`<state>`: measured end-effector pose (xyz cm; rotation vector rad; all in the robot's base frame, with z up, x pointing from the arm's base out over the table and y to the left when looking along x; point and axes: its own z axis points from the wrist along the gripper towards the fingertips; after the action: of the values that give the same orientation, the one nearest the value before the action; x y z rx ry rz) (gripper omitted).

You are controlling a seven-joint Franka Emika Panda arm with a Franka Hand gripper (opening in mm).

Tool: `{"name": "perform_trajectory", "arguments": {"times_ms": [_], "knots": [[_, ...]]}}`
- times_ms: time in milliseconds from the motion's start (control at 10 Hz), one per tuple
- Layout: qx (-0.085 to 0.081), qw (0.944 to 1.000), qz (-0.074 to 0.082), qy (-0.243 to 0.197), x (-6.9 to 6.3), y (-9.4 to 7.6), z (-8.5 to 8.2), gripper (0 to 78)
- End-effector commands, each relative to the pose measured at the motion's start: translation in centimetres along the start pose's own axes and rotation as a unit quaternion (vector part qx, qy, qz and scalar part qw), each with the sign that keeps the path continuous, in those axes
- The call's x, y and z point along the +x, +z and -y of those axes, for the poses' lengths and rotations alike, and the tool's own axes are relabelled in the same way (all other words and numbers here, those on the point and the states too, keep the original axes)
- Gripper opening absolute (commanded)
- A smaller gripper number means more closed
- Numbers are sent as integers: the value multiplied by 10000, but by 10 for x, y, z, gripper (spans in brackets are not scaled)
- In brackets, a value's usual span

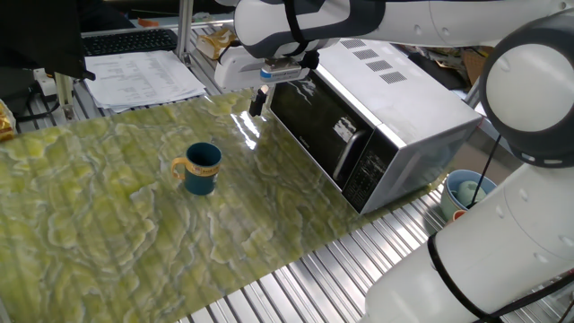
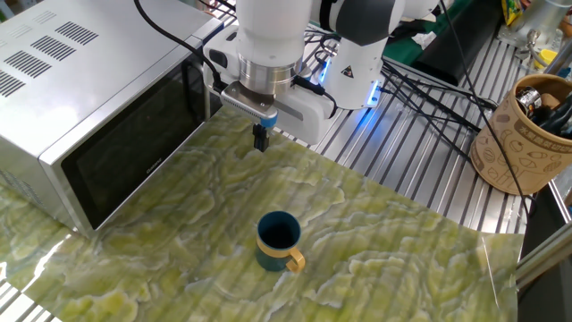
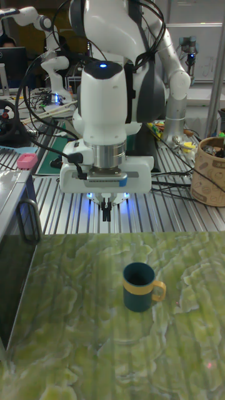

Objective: Put the bowl into the microwave

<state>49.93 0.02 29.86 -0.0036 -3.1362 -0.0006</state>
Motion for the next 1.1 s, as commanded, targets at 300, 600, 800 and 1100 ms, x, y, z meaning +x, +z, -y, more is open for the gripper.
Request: {"name": "perform_trajectory", "arguments": {"times_ms": [300, 600, 800, 1100], "knots": [[139, 9971, -216, 720, 1, -2, -3, 0], [129, 9972, -244, 702, 1, -1, -3, 0], [138, 9968, -237, 753, 4, 1, -5, 0], [122, 9965, -237, 799, 7, 5, -5, 0]]}}
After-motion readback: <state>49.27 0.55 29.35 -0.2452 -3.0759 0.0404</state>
